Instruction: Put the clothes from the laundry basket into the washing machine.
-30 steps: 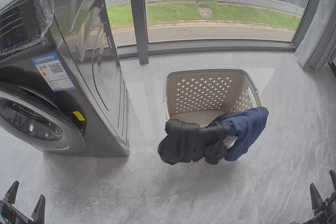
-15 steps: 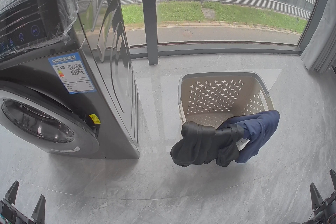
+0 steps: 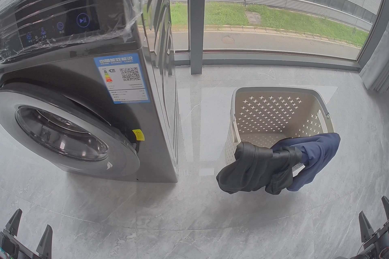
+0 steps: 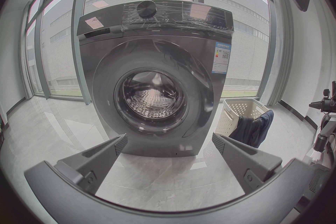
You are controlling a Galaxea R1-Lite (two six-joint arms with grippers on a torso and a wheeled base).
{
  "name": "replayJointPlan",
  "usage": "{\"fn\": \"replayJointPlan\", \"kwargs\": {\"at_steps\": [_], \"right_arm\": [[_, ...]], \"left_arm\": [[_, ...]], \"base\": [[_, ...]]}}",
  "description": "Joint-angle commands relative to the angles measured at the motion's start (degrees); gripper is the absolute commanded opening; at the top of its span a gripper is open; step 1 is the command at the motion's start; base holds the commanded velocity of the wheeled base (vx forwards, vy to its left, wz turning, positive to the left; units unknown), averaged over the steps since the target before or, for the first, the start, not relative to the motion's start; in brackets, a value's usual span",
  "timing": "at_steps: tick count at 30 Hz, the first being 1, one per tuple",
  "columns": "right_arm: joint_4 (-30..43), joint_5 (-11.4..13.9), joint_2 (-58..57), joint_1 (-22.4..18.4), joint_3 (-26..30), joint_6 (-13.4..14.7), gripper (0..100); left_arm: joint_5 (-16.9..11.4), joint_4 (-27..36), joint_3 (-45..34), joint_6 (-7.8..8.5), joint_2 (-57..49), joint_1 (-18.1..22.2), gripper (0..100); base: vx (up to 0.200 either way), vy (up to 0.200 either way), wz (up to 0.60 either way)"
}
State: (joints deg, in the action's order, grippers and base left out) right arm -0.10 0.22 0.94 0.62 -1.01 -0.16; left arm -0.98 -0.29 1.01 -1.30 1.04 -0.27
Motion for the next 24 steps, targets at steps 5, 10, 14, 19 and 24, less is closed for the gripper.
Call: {"fn": "replayJointPlan", "kwargs": {"at_steps": [5,10,14,19,24], "right_arm": [[0.0,0.0,-0.4,0.0,1.0,0.0,100],[0.0,0.0,-0.4,0.0,1.0,0.0,100],[0.0,0.0,-0.4,0.0,1.0,0.0,100],[0.0,0.0,-0.4,0.0,1.0,0.0,100],[0.0,0.0,-0.4,0.0,1.0,0.0,100]], "left_arm": [[0.0,0.0,-1.0,-0.01,-0.9,-0.1,100],[0.0,-0.1,-1.0,-0.01,-0.9,0.0,100],[0.0,0.0,-1.0,0.07,-0.9,0.0,100],[0.0,0.0,-1.0,0.07,-0.9,0.0,100],[0.0,0.0,-1.0,-0.01,-0.9,0.0,100]], "base": [[0.000,0.200,0.00],[0.000,0.200,0.00],[0.000,0.100,0.00],[0.000,0.000,0.00],[0.000,0.000,0.00]]}}
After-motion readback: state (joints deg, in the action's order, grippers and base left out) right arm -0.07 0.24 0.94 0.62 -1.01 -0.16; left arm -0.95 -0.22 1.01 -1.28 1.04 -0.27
